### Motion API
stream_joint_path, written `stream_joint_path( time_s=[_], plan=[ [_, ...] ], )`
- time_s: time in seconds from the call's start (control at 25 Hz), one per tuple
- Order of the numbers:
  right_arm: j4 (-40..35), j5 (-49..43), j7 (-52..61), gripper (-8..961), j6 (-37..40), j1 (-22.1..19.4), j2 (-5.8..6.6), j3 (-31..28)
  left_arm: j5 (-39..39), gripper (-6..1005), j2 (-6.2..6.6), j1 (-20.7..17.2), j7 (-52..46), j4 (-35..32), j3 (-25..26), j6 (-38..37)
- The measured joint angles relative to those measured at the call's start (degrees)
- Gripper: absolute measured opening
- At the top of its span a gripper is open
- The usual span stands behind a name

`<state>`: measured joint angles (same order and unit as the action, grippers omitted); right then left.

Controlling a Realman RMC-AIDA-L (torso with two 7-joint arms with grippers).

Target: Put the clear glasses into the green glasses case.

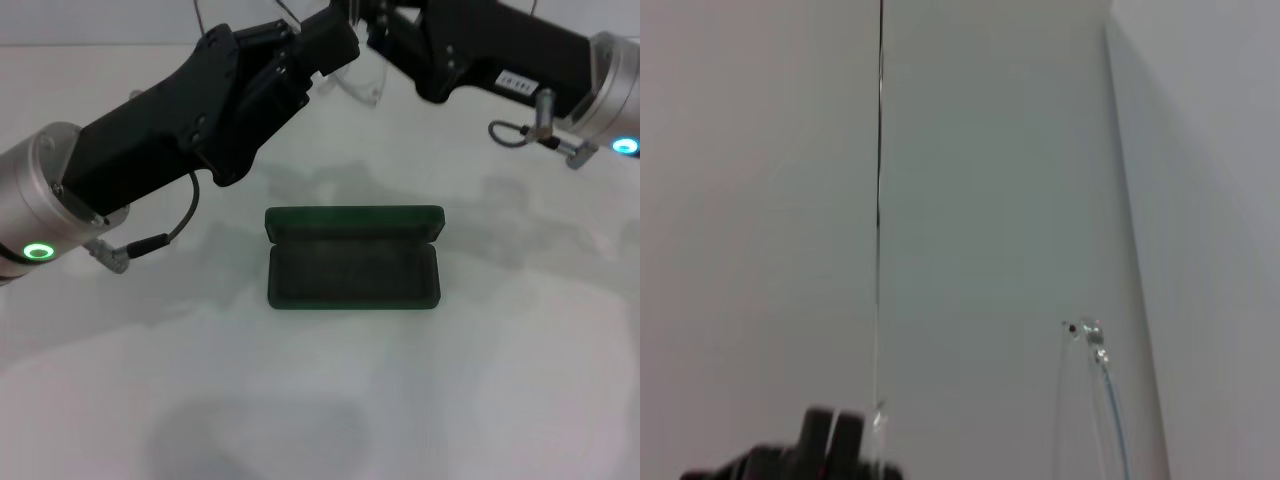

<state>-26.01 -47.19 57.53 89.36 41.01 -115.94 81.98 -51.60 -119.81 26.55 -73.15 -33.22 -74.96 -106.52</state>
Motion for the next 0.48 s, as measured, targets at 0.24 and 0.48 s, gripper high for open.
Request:
stream_joint_path(
  time_s=[0.24, 0.48],
  plan=[
    [-0.31, -0.62, -0.03, 114, -0.43, -1.12, 0.02, 1.62, 0.01, 35, 0.03, -0.11, 0.17, 0.08, 0.19, 0.06],
    [-0.28, -0.75, -0.05, 114, -0.69, -1.17, -0.08, 3.17, 0.01, 35, 0.02, -0.1, 0.34, 0.58, 0.64, 0.71]
  ],
)
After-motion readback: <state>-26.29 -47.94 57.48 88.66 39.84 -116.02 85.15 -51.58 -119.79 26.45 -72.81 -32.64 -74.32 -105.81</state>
